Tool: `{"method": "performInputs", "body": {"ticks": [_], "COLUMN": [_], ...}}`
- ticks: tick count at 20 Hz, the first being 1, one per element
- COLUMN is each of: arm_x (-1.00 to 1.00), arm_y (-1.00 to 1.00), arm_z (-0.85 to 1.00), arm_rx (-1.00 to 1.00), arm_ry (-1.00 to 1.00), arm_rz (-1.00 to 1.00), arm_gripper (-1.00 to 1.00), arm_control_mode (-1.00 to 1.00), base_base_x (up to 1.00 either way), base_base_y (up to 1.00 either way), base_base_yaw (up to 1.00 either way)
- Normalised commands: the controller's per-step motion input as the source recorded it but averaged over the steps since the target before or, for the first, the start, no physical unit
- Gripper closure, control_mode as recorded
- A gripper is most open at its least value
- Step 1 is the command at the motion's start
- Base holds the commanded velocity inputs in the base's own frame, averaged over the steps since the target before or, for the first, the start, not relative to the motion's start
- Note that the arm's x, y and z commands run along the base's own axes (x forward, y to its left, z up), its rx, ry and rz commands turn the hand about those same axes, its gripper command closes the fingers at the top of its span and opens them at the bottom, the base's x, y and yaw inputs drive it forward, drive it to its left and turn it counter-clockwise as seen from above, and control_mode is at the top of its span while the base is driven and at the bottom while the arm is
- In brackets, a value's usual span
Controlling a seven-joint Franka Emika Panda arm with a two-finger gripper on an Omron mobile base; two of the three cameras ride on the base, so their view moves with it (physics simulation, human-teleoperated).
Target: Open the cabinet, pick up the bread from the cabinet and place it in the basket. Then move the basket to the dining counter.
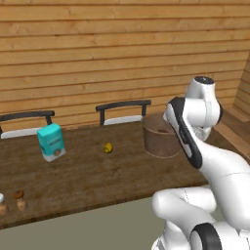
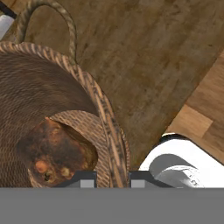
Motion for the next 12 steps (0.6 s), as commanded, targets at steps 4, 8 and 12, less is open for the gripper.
{"method": "performInputs", "body": {"ticks": [4,8,12], "arm_x": [1.00,0.63,0.04], "arm_y": [0.10,0.03,0.05], "arm_z": [-0.68,-0.60,-0.59], "arm_rx": [0.04,0.01,0.00], "arm_ry": [0.03,-0.09,-0.24], "arm_rz": [0.06,0.05,0.02], "arm_gripper": [1.00,1.00,1.00], "arm_control_mode": [-1.00,-1.00,-1.00], "base_base_x": [0.00,0.00,0.00], "base_base_y": [0.00,0.00,0.00], "base_base_yaw": [0.00,0.00,0.00]}}
